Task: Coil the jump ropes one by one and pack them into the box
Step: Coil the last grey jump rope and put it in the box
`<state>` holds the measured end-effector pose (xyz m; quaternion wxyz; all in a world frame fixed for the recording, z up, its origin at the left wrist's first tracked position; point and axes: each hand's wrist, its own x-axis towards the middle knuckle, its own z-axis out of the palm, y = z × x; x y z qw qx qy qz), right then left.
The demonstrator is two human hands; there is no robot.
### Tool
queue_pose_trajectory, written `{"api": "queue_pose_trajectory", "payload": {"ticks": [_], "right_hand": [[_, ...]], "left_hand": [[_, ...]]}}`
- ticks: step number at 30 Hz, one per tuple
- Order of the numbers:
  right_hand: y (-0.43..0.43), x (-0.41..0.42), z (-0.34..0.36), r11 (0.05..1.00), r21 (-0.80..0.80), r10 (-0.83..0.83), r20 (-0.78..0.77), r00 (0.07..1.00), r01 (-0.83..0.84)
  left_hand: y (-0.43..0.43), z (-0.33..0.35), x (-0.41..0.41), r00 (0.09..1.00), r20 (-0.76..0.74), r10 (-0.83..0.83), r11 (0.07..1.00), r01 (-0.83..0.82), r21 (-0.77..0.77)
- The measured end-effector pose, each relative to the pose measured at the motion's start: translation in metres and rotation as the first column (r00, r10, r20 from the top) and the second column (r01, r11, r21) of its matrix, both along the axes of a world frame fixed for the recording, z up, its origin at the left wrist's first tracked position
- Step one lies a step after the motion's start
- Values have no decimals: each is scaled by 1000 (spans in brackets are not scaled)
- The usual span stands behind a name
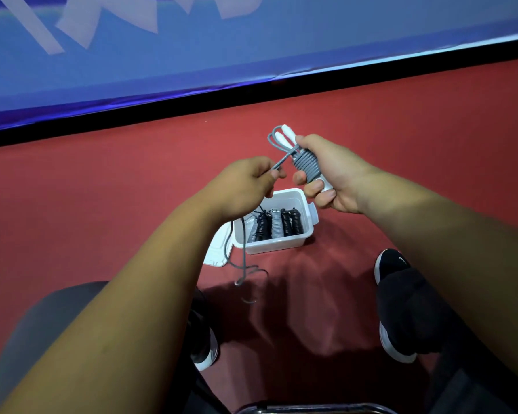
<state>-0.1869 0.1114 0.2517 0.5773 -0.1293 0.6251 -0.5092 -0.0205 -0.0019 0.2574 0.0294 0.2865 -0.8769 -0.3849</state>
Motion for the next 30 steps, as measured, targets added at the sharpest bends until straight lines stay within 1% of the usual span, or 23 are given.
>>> {"api": "queue_pose_trajectory", "payload": {"ticks": [3, 4, 6, 8, 12, 15, 19, 25, 27, 30], "right_hand": [[-1, 0, 2, 999, -25, -22, 22, 1000, 23], [0, 1, 3, 999, -34, -28, 29, 999, 29], [0, 1, 5, 998, -51, -29, 43, 999, 31], [2, 1, 8, 997, -71, -12, 66, 998, 16], [8, 2, 14, 994, -93, 77, 157, 985, -62], [14, 7, 20, 985, -89, 162, 173, 971, -149], [19, 11, 29, 960, -68, 281, 184, 942, -273], [29, 12, 32, 885, -76, 463, 256, 849, -460], [32, 11, 35, 850, -83, 522, 267, 810, -520], [36, 11, 36, 770, -64, 624, 286, 728, -635]], "left_hand": [[2, 1, -2, 989, -102, 108, 964, -79, 255], [1, 1, -3, 982, -127, 141, 945, -95, 312], [-1, 3, -3, 978, -144, 154, 934, -96, 344], [-1, 4, -1, 983, -140, 118, 951, -71, 302], [1, 10, 4, 997, -67, 39, 995, -32, 92], [-2, 14, 7, 1000, -19, -7, 1000, 7, 12], [-3, 20, 10, 998, -12, -65, 998, 65, 25], [-2, 21, 16, 989, -1, -150, 989, 150, 10], [0, 21, 18, 986, -26, -162, 987, 162, 1], [-1, 18, 22, 982, 42, -186, 980, 189, -66]]}}
